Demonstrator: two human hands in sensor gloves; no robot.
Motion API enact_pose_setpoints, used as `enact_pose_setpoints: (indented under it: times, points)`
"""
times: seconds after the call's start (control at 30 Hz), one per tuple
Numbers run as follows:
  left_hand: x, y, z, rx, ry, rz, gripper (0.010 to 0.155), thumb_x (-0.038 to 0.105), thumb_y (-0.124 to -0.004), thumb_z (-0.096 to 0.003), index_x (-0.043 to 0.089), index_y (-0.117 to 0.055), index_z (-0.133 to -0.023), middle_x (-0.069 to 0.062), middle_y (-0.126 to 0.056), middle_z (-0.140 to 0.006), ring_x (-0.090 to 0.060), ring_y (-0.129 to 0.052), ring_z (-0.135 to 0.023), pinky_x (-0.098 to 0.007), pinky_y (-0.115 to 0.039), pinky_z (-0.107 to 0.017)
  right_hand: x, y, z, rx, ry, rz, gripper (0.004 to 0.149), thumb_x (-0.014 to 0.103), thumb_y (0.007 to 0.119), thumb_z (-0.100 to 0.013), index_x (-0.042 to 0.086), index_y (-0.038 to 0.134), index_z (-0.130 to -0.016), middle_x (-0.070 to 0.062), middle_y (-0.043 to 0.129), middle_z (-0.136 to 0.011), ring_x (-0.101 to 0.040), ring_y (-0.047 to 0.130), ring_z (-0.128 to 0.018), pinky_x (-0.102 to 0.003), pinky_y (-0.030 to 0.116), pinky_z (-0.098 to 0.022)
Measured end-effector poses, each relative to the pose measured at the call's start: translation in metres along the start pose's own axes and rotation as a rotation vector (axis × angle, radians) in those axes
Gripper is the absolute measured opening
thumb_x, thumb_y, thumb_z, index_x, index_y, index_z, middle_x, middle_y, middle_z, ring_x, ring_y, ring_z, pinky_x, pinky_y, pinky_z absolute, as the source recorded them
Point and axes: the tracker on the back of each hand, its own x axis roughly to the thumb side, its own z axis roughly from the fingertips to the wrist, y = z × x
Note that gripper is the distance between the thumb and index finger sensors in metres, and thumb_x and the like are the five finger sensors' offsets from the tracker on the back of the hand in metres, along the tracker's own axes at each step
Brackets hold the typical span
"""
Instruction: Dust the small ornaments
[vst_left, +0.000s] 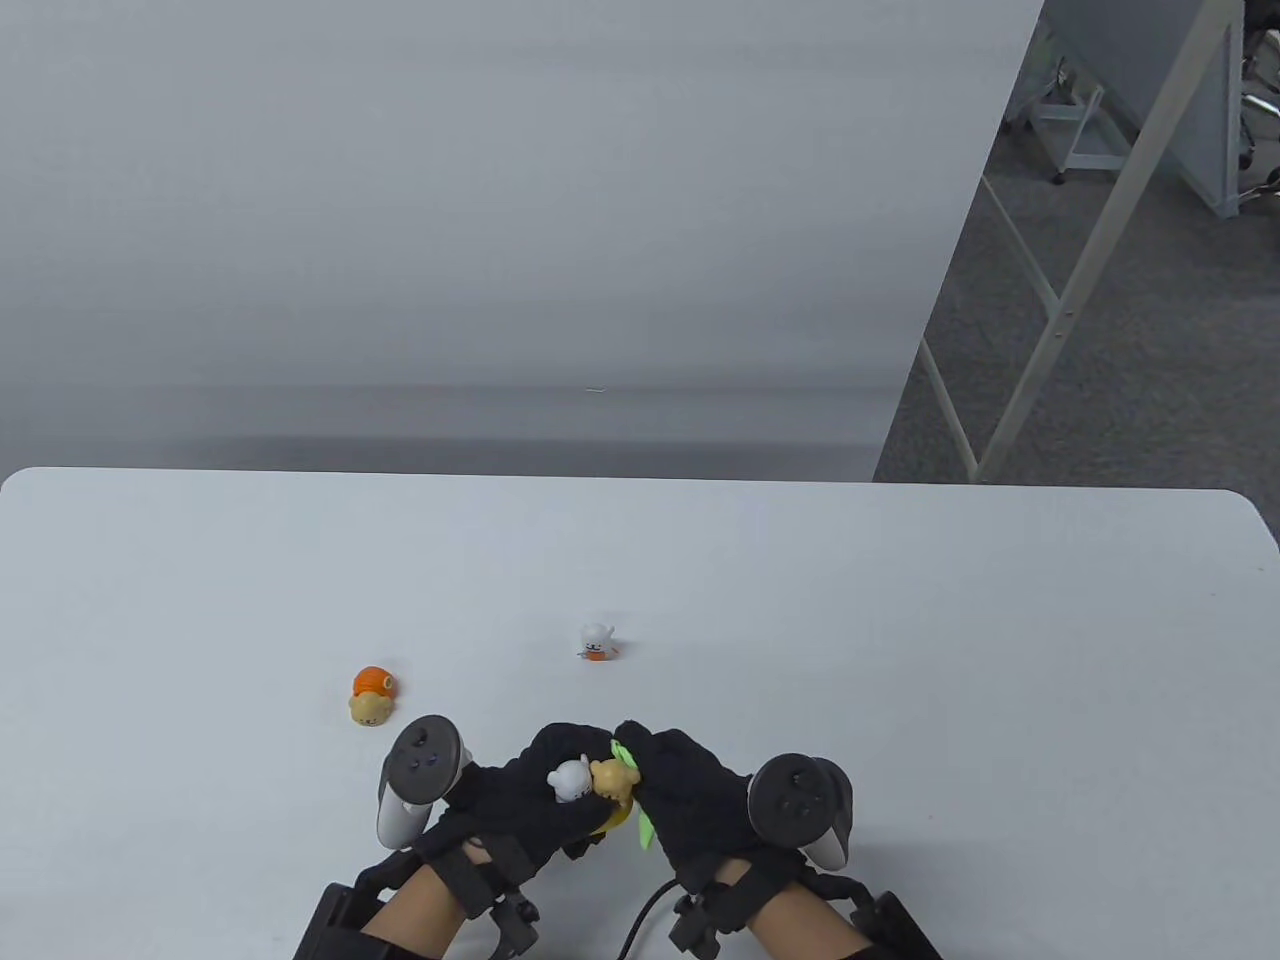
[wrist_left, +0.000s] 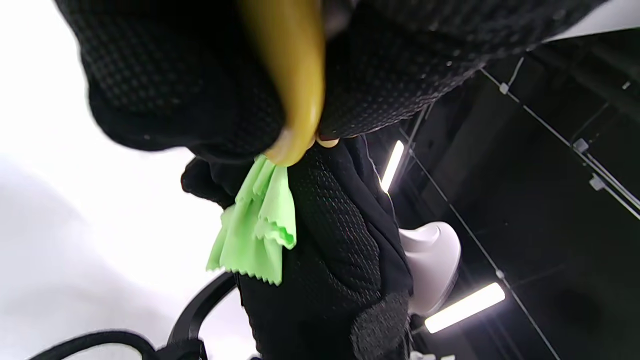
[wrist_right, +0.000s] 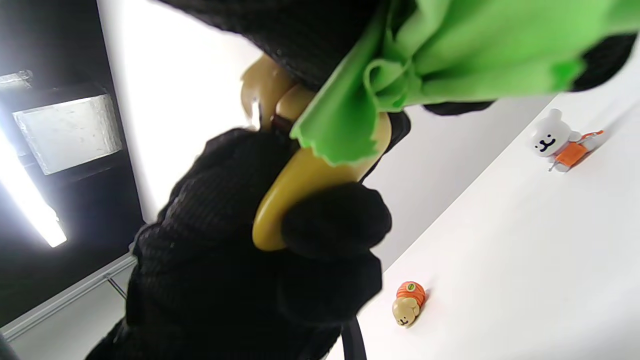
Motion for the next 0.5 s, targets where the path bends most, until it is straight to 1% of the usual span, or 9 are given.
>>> enact_pose_setpoints:
  times: [0.07,0.13,0.2,0.27,0.33,0.37,0.43,0.47,0.5]
  points:
    - [0.000,0.003,0.003,0.107,0.010,0.000,0.067,0.030,-0.092,-0.0537,0.006,-0.054,-0.104,-0.033,-0.056,-0.111,-0.032,-0.110,-0.050,-0.040,-0.103,-0.025,0.002,0.004,0.004,0.001,0.002,0.017,0.049,0.010,0.077,-0.054,-0.008,0.066,-0.098,-0.045,0.081,-0.079,-0.051,0.091,-0.052,-0.076,0.076,-0.046]
    - [0.001,0.005,0.005,0.173,0.023,-0.024,0.067,0.031,-0.091,-0.0545,0.007,-0.053,-0.104,-0.033,-0.058,-0.109,-0.031,-0.110,-0.049,-0.038,-0.104,-0.024,0.004,0.006,0.005,0.011,0.006,-0.009,0.050,0.010,0.078,-0.054,-0.011,0.064,-0.097,-0.046,0.082,-0.078,-0.051,0.091,-0.052,-0.077,0.076,-0.046]
    - [0.005,0.004,0.004,0.146,0.010,-0.033,0.068,0.031,-0.091,-0.0543,0.008,-0.052,-0.105,-0.031,-0.062,-0.107,-0.029,-0.110,-0.047,-0.037,-0.104,-0.023,0.004,0.005,0.003,-0.013,0.008,-0.004,0.049,0.010,0.078,-0.054,-0.010,0.065,-0.096,-0.046,0.082,-0.078,-0.052,0.091,-0.052,-0.077,0.076,-0.046]
    - [0.010,0.001,0.001,0.079,-0.019,-0.020,0.068,0.031,-0.092,-0.0536,0.008,-0.053,-0.104,-0.031,-0.064,-0.106,-0.030,-0.111,-0.047,-0.038,-0.104,-0.023,0.002,0.000,-0.001,-0.049,0.038,-0.043,0.048,0.010,0.078,-0.054,-0.008,0.067,-0.097,-0.046,0.081,-0.078,-0.052,0.090,-0.052,-0.077,0.074,-0.046]
    - [0.013,0.003,-0.001,0.107,-0.022,-0.052,0.067,0.032,-0.092,-0.0533,0.008,-0.054,-0.104,-0.031,-0.066,-0.106,-0.028,-0.111,-0.046,-0.037,-0.104,-0.022,0.005,0.000,-0.002,-0.058,0.047,-0.047,0.048,0.010,0.078,-0.054,-0.007,0.067,-0.098,-0.046,0.081,-0.079,-0.052,0.090,-0.052,-0.077,0.075,-0.046]
    - [0.012,0.003,0.001,0.134,0.002,-0.037,0.067,0.031,-0.092,-0.0543,0.008,-0.053,-0.104,-0.031,-0.064,-0.106,-0.029,-0.110,-0.047,-0.037,-0.104,-0.023,0.007,0.001,-0.002,-0.062,0.033,-0.034,0.048,0.010,0.078,-0.054,-0.008,0.067,-0.097,-0.046,0.081,-0.078,-0.052,0.091,-0.051,-0.077,0.075,-0.045]
    - [0.011,0.005,0.004,0.244,0.011,-0.063,0.069,0.030,-0.091,-0.0550,0.008,-0.051,-0.106,-0.032,-0.063,-0.106,-0.030,-0.109,-0.047,-0.038,-0.103,-0.023,0.010,0.006,0.000,-0.029,0.031,-0.039,0.050,0.011,0.078,-0.054,-0.012,0.064,-0.096,-0.046,0.082,-0.077,-0.051,0.092,-0.051,-0.076,0.077,-0.045]
    - [0.012,0.005,0.005,0.243,0.005,-0.095,0.073,0.030,-0.090,-0.0556,0.007,-0.046,-0.110,-0.032,-0.060,-0.107,-0.031,-0.108,-0.049,-0.040,-0.103,-0.025,0.010,0.008,0.000,-0.021,0.035,-0.054,0.050,0.011,0.078,-0.054,-0.013,0.063,-0.096,-0.046,0.082,-0.078,-0.051,0.092,-0.051,-0.076,0.076,-0.045]
    - [0.013,0.004,0.004,0.207,-0.010,-0.114,0.080,0.031,-0.089,-0.0556,0.006,-0.040,-0.114,-0.033,-0.056,-0.109,-0.033,-0.107,-0.052,-0.042,-0.102,-0.028,0.008,0.007,0.000,-0.040,0.051,-0.059,0.050,0.010,0.078,-0.054,-0.013,0.063,-0.096,-0.046,0.082,-0.078,-0.051,0.092,-0.051,-0.076,0.076,-0.045]
